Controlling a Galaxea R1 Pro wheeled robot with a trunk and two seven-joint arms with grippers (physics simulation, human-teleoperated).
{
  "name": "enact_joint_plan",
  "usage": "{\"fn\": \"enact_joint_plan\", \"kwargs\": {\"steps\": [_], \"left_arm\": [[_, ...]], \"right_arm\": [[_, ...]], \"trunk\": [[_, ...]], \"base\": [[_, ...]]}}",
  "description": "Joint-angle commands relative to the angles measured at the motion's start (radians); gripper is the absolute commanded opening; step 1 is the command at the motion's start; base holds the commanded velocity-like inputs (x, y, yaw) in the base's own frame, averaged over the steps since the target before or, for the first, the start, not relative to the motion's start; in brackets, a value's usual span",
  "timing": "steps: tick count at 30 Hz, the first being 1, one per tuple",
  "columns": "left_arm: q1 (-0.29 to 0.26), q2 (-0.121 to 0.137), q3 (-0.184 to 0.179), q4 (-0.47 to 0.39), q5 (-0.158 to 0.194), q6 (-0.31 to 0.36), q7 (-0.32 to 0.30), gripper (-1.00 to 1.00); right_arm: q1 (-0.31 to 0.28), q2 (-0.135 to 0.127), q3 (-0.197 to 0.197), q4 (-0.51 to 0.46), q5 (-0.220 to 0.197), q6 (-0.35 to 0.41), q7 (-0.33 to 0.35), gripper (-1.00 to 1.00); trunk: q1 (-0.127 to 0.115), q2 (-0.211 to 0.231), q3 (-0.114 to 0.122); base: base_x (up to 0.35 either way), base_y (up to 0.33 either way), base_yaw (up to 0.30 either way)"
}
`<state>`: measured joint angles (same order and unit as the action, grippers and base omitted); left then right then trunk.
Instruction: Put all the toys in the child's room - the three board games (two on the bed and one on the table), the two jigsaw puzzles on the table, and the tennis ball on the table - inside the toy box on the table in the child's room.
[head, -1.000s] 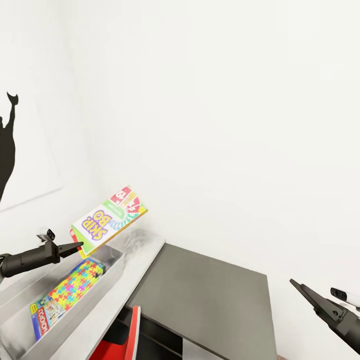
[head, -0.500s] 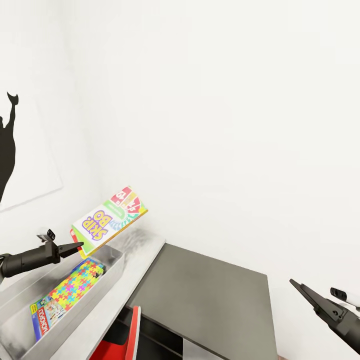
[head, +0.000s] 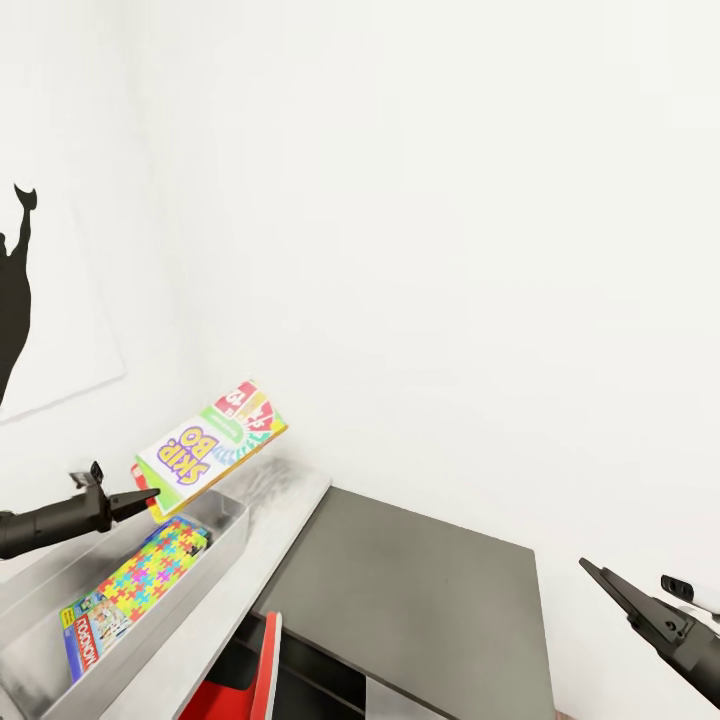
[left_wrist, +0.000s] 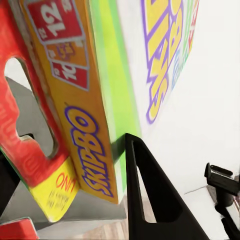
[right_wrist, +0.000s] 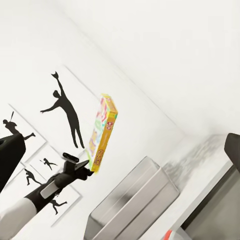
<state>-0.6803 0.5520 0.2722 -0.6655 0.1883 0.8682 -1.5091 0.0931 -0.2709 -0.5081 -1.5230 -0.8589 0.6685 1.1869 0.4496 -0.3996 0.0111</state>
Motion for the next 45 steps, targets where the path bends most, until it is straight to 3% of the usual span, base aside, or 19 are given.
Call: {"fn": "enact_joint_plan", "kwargs": {"steps": [1,9,22,29,36,45], "left_arm": [[0.000,0.006,0.008,0.011,0.005,0.014,0.014,-1.00],[0.001,0.050,0.044,0.054,0.005,0.025,0.069,-1.00],[0.001,0.136,0.054,0.196,0.005,0.017,0.173,-1.00],[0.001,0.150,0.054,0.220,0.005,0.013,0.228,-1.00],[0.001,0.152,0.054,0.256,0.005,0.012,0.245,-1.00],[0.001,0.152,0.053,0.266,0.005,0.012,0.321,-1.00]], "right_arm": [[0.000,0.000,0.000,0.000,-0.006,0.008,-0.001,1.00],[0.000,0.000,0.000,0.003,-0.009,0.006,-0.001,1.00],[0.000,-0.001,0.000,0.003,-0.009,0.006,-0.001,1.00],[0.000,-0.007,0.000,0.004,-0.009,0.009,-0.001,1.00],[0.000,-0.008,0.000,0.004,-0.009,0.009,-0.001,1.00],[0.000,-0.008,-0.002,0.003,-0.009,0.011,-0.003,1.00]], "trunk": [[0.000,0.000,0.000],[0.000,0.000,0.000],[0.000,0.000,0.000],[0.000,0.000,0.000],[0.000,0.000,0.000],[0.000,0.000,0.000]], "base": [[0.000,0.000,0.000],[0.000,0.000,0.000],[0.000,0.000,0.000],[0.000,0.000,0.000],[0.000,0.000,0.000],[0.000,0.000,0.000]]}}
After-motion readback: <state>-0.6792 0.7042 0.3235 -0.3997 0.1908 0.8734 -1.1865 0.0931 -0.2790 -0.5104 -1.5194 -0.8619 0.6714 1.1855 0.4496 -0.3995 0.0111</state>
